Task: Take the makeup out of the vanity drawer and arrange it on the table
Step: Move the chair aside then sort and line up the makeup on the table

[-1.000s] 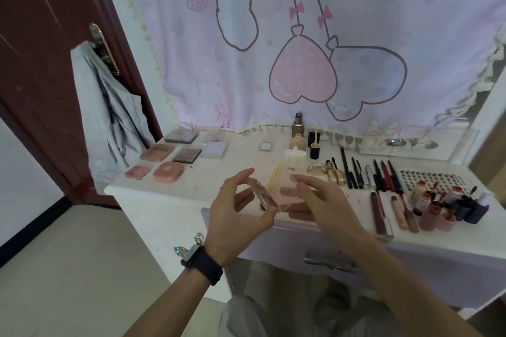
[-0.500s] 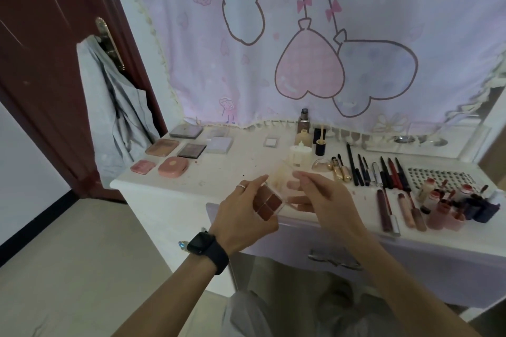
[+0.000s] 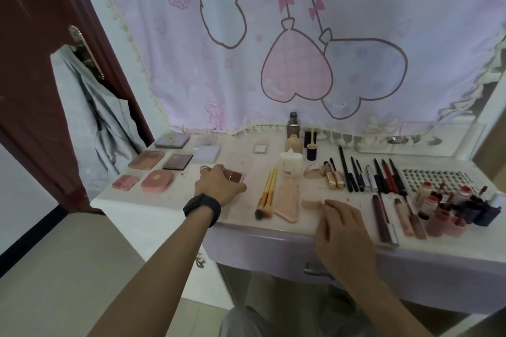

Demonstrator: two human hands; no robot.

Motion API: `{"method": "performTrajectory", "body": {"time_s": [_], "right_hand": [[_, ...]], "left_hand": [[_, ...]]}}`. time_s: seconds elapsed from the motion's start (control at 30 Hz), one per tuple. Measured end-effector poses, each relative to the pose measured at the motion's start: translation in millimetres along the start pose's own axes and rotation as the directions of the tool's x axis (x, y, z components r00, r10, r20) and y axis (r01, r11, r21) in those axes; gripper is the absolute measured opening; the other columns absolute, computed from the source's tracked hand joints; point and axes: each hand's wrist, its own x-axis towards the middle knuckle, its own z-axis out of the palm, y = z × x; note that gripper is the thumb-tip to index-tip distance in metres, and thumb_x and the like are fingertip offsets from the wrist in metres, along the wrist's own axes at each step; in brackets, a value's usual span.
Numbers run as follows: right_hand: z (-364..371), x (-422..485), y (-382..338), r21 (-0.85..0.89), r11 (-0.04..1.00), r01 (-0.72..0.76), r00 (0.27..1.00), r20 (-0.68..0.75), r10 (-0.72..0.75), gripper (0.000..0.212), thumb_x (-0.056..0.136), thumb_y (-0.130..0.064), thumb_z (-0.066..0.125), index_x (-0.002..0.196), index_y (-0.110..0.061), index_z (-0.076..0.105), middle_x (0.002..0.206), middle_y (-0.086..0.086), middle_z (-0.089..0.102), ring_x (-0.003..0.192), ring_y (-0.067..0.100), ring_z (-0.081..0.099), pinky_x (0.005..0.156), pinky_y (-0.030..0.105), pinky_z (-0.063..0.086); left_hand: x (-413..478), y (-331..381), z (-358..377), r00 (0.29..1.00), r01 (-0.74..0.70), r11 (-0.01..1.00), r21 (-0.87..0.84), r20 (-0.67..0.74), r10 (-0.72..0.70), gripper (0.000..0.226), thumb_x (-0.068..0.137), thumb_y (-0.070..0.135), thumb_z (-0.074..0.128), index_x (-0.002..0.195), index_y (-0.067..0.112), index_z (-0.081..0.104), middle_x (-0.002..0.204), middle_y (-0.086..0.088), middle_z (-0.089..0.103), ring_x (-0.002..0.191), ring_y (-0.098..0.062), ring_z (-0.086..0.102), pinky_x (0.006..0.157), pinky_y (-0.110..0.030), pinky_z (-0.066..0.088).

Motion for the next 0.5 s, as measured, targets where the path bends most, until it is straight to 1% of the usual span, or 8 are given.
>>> {"method": "performTrajectory", "body": {"time_s": [0.07,0.1,0.13,0.2,0.27,0.33,0.43,0.5], "right_hand": [[5.3,-0.9,2.4,-0.042,0.999,0.03,0.999,-0.031,-0.032,0.035,0.082,-0.004,0.075,0.114,0.006,0.07,0.112,0.019,0.07,0.105,0.034,0.066,0.09,0.042,0.057],[7.1,-1.4,3.5,-0.057,0.998,0.028,0.999,-0.044,-0.031,0.036,0.08,-0.005,0.077,0.113,0.006,0.07,0.109,0.02,0.07,0.102,0.034,0.067,0.087,0.042,0.059],[8.4,-1.9,4.0,-0.069,0.997,0.02,0.999,-0.045,-0.023,0.036,0.08,-0.006,0.077,0.113,0.006,0.07,0.108,0.02,0.071,0.101,0.033,0.067,0.086,0.043,0.059],[12.6,-3.0,6.1,-0.101,0.995,0.006,0.999,-0.051,-0.011,0.032,0.085,-0.01,0.073,0.113,0.005,0.07,0.109,0.02,0.071,0.101,0.033,0.068,0.087,0.043,0.059],[15.5,-3.7,7.4,-0.128,0.992,0.016,0.997,-0.073,-0.025,0.032,0.093,-0.017,0.059,0.114,0.004,0.07,0.11,0.02,0.071,0.102,0.032,0.068,0.089,0.043,0.058],[16.9,-4.0,7.4,-0.135,0.99,0.028,0.996,-0.074,-0.038,0.043,0.094,-0.026,0.045,0.115,0.004,0.069,0.111,0.019,0.071,0.103,0.031,0.068,0.09,0.043,0.058],[17.9,-5.6,7.6,-0.145,0.989,0.022,0.996,-0.085,-0.035,0.047,0.096,-0.029,0.041,0.117,0.003,0.068,0.113,0.019,0.071,0.104,0.031,0.067,0.09,0.042,0.056],[18.5,-6.2,8.1,-0.145,0.989,0.019,0.995,-0.091,-0.033,0.046,0.096,-0.028,0.041,0.118,0.003,0.068,0.114,0.019,0.07,0.104,0.031,0.066,0.091,0.042,0.056]], "left_hand": [[14.0,5.0,5.8,1.0,0.015,1.0,0.023,0.019,-0.015,0.058,0.07,0.049,0.076,0.115,0.019,0.057,0.112,-0.005,0.046,0.082,-0.021,0.051,0.07,-0.029,0.042],[19.7,7.2,9.0,0.999,0.022,0.999,0.026,0.034,-0.023,0.051,0.07,0.049,0.076,0.108,0.018,0.059,0.112,-0.006,0.048,0.08,-0.021,0.053,0.069,-0.029,0.046],[24.0,9.2,12.0,0.998,0.028,0.999,0.028,0.049,-0.03,0.047,0.07,0.049,0.075,0.101,0.018,0.061,0.112,-0.007,0.051,0.082,-0.022,0.055,0.072,-0.031,0.05],[30.5,12.9,20.0,0.997,0.033,0.999,0.042,0.066,-0.036,0.046,0.069,0.053,0.072,0.097,0.018,0.062,0.11,-0.008,0.057,0.095,-0.026,0.056,0.083,-0.038,0.055],[33.2,15.6,26.6,0.997,0.031,0.999,0.037,0.062,-0.034,0.049,0.069,0.056,0.07,0.099,0.017,0.064,0.107,-0.007,0.061,0.103,-0.028,0.054,0.087,-0.043,0.054],[33.6,16.8,31.1,0.998,0.032,0.999,-0.022,0.059,-0.031,0.049,0.07,0.056,0.071,0.099,0.016,0.065,0.106,-0.007,0.064,0.104,-0.027,0.056,0.087,-0.043,0.055],[30.3,14.4,37.3,0.999,0.035,0.993,-0.113,0.038,-0.031,0.05,0.072,0.058,0.073,0.101,0.018,0.069,0.11,-0.008,0.065,0.106,-0.028,0.058,0.092,-0.043,0.053],[25.3,11.4,41.3,0.999,0.048,0.98,-0.193,0.031,-0.042,0.061,0.071,0.058,0.075,0.118,0.02,0.068,0.122,-0.007,0.063,0.114,-0.027,0.056,0.1,-0.042,0.05]]}}
